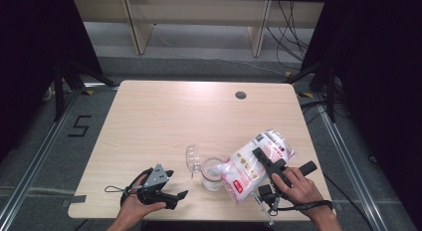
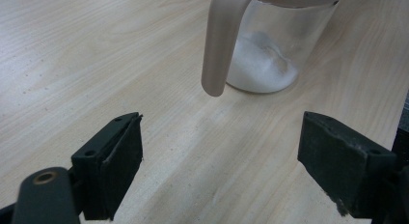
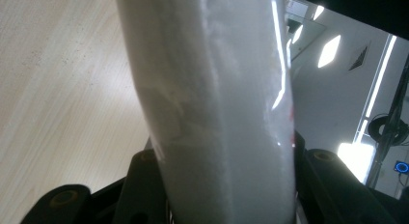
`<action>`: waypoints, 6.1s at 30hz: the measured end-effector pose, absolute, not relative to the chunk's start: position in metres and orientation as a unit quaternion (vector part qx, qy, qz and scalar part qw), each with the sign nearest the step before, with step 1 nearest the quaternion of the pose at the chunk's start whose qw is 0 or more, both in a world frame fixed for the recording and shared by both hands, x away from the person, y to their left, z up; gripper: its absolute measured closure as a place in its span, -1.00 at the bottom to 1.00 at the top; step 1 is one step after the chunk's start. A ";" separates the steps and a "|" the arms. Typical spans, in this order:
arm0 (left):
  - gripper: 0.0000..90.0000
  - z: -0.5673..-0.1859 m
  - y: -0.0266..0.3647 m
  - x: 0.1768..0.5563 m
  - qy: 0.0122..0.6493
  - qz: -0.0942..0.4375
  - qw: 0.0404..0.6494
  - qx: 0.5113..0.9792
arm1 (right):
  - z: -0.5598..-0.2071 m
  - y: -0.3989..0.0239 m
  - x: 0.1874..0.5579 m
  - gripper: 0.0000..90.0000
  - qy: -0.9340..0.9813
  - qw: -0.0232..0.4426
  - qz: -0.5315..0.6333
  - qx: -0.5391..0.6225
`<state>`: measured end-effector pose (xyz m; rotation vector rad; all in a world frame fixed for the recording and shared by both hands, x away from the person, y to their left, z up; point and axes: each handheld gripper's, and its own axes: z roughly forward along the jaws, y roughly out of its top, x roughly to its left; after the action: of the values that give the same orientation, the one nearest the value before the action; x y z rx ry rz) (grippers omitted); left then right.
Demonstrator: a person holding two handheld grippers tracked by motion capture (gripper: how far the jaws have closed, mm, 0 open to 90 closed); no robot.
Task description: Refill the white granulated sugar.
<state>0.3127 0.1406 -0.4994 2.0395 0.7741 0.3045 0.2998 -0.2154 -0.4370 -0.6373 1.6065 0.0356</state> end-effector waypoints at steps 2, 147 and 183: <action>-0.65 -0.499 0.142 0.313 0.311 0.123 0.450 0.828 | -0.438 -0.217 0.299 0.35 0.714 0.647 0.015 -0.268; -0.65 -0.500 0.141 0.313 0.309 0.124 0.452 0.827 | -0.431 -0.210 0.292 0.38 0.698 0.659 0.011 -0.281; -0.65 -0.499 0.142 0.313 0.310 0.124 0.448 0.829 | -0.430 -0.211 0.292 0.40 0.705 0.653 0.020 -0.278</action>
<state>0.3131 0.1418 -0.4986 2.0517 0.7681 0.3072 0.2923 -0.2113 -0.4302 -0.6307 1.5989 0.0457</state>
